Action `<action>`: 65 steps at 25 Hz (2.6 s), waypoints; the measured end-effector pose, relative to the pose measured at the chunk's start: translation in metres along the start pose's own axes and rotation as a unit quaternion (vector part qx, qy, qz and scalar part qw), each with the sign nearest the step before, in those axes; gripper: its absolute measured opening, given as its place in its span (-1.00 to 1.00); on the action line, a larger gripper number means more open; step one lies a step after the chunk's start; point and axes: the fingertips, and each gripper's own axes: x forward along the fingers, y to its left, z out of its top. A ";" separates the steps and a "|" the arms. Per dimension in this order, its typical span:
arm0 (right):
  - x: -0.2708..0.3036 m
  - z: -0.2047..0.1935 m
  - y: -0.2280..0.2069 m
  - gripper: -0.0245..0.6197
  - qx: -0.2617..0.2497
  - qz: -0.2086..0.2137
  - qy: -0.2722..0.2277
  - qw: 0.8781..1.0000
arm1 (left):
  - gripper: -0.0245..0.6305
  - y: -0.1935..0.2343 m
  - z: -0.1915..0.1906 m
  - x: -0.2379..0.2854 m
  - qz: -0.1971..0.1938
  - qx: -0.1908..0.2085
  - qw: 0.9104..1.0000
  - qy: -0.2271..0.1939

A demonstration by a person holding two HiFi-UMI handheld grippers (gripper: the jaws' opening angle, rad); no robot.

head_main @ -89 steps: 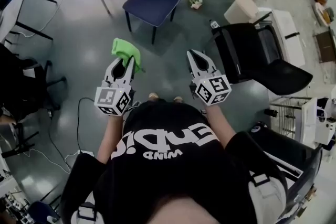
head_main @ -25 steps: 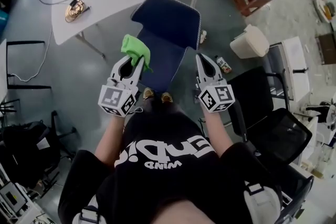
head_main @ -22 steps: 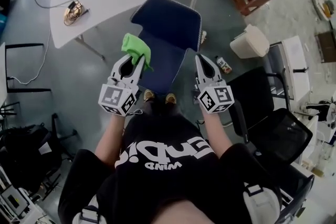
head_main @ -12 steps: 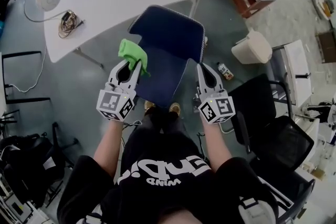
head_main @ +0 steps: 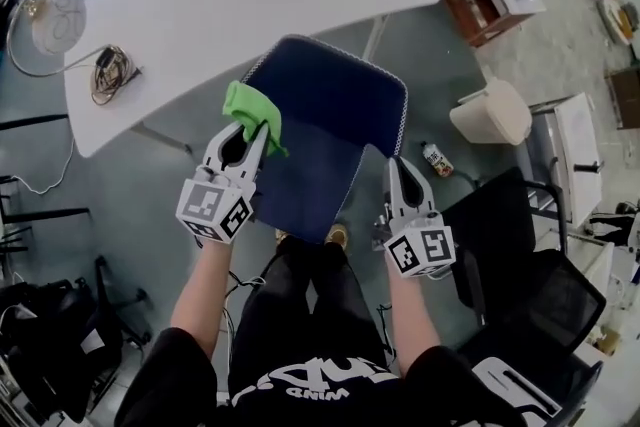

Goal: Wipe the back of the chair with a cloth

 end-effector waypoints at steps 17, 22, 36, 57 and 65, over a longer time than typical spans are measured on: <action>0.037 -0.077 -0.020 -0.94 0.035 -0.029 -0.003 0.999 | -0.72 0.099 -0.071 0.088 -0.005 0.058 0.998 0.029; 0.038 -0.080 -0.026 -0.94 0.035 -0.031 -0.001 0.999 | -0.72 0.097 -0.081 0.116 -0.029 0.059 0.997 0.044; -0.002 -0.105 -0.057 -0.94 0.035 -0.071 0.015 0.997 | -0.72 -0.009 -0.111 0.165 -0.124 0.027 0.991 0.031; -0.036 -0.117 -0.073 -0.94 0.059 -0.084 0.010 0.995 | -0.72 -0.140 -0.144 0.148 -0.234 -0.043 0.971 0.028; -0.034 -0.122 -0.071 -0.94 0.059 -0.074 0.020 0.995 | -0.72 -0.033 -0.144 0.116 -0.114 -0.010 0.993 0.010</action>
